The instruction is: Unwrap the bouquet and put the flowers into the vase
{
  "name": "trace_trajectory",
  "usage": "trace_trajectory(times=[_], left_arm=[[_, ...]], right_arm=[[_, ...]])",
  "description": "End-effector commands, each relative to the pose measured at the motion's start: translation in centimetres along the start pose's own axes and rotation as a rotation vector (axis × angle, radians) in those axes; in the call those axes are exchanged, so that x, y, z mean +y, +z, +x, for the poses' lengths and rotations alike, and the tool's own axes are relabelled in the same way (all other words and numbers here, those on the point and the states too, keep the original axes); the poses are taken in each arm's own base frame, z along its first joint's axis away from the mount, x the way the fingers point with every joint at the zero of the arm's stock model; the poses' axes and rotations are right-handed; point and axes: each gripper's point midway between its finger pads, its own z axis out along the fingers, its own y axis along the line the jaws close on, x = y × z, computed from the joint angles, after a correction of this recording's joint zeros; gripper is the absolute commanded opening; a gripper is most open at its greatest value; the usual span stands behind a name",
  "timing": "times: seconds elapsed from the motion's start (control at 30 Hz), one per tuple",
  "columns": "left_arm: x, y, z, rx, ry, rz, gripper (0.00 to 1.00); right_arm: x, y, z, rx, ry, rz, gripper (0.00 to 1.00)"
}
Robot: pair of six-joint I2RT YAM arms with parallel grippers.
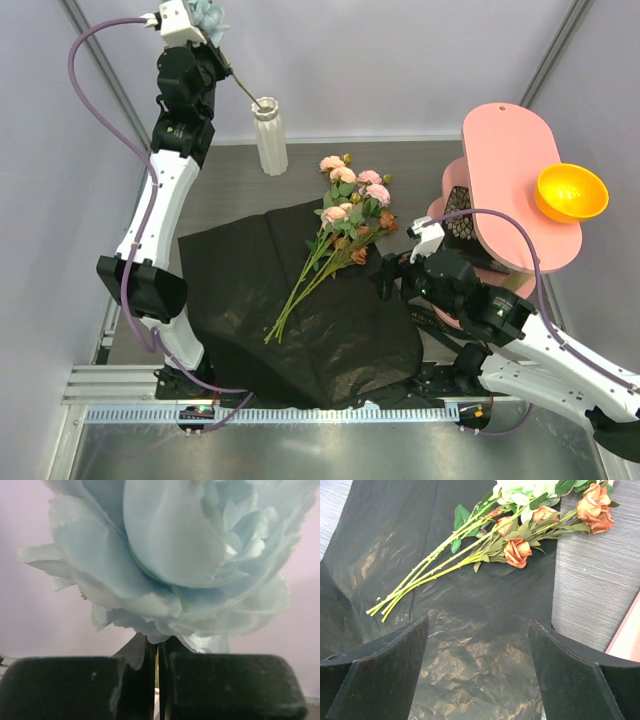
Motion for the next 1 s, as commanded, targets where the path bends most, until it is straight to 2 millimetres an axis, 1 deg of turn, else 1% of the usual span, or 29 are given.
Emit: trace_trajectory(times=[0.0,0.03,0.2,0.23,0.33,0.37,0.43,0.47,0.53,0.57,0.6,0.63,0.7,0.73,0.77,0.8,0.83,0.87,0.9,0.97], left_arm=[[-0.5,0.7,-4.1,-0.13,-0.016,0.008,0.0],[-0.5,0.8,-4.3,-0.135,-0.015,0.009,0.0],[-0.6,2.0,-2.6,-0.113,0.002,0.015,0.0],[-0.6,2.4,-1.7,-0.101,0.004,0.016,0.0],[-0.8,3.1,-0.4,-0.083,0.013,0.031,0.0],[-0.8,3.5,0.5,-0.074,0.014,0.032,0.0],[-0.8,4.0,1.6,-0.059,0.021,0.031,0.0],[-0.6,4.6,3.1,-0.041,0.03,0.024,0.0],[-0.3,5.2,4.9,-0.016,0.036,0.018,0.0],[-0.2,5.5,5.5,-0.013,0.036,0.011,0.0],[0.1,6.2,7.3,0.011,0.028,-0.003,0.01],[0.3,6.5,7.8,0.015,0.019,-0.016,0.03],[1.1,7.2,10.5,0.075,-0.007,-0.061,0.14],[1.1,7.3,10.6,0.079,-0.019,-0.068,0.23],[1.1,7.3,11.0,0.089,-0.028,-0.071,0.46],[1.2,7.3,11.1,0.088,-0.058,-0.083,0.57],[1.7,7.0,11.7,0.114,-0.063,-0.111,0.65],[2.7,6.6,12.2,0.133,-0.069,-0.165,0.74],[3.0,6.2,12.5,0.151,-0.079,-0.187,0.78],[3.8,5.2,12.3,0.189,-0.116,-0.221,0.97]], right_arm=[[0.4,-0.1,-1.6,-0.042,-0.009,-0.003,0.86],[0.4,0.0,-1.5,-0.036,-0.008,-0.004,0.85],[0.4,0.1,-1.6,-0.039,-0.011,-0.002,0.86],[0.4,0.1,-1.6,-0.039,-0.013,-0.002,0.86],[0.4,0.3,-1.4,-0.032,-0.02,0.0,0.86],[0.3,0.4,-1.4,-0.031,-0.02,0.003,0.86],[0.4,0.4,-1.3,-0.027,-0.019,0.002,0.86],[0.4,0.5,-1.3,-0.027,-0.019,0.002,0.86],[0.4,0.5,-1.2,-0.027,-0.018,0.004,0.86],[0.3,0.6,-1.1,-0.023,-0.016,0.006,0.86],[0.3,0.7,-1.0,-0.02,-0.014,0.007,0.86],[0.4,0.7,-1.0,-0.021,-0.012,0.005,0.86],[0.4,0.9,-0.9,-0.016,-0.008,0.005,0.86],[0.5,1.0,-0.7,-0.007,-0.007,0.004,0.86],[0.6,1.0,-0.8,-0.007,-0.007,0.0,0.86],[0.7,1.0,-0.9,-0.008,-0.004,-0.002,0.86],[0.8,1.0,-0.9,-0.007,0.001,-0.004,0.85],[1.0,1.0,-1.2,-0.01,0.009,-0.012,0.85],[1.2,1.1,-1.2,-0.005,0.009,-0.017,0.86],[1.7,1.2,-1.4,0.004,0.025,-0.028,0.85]])
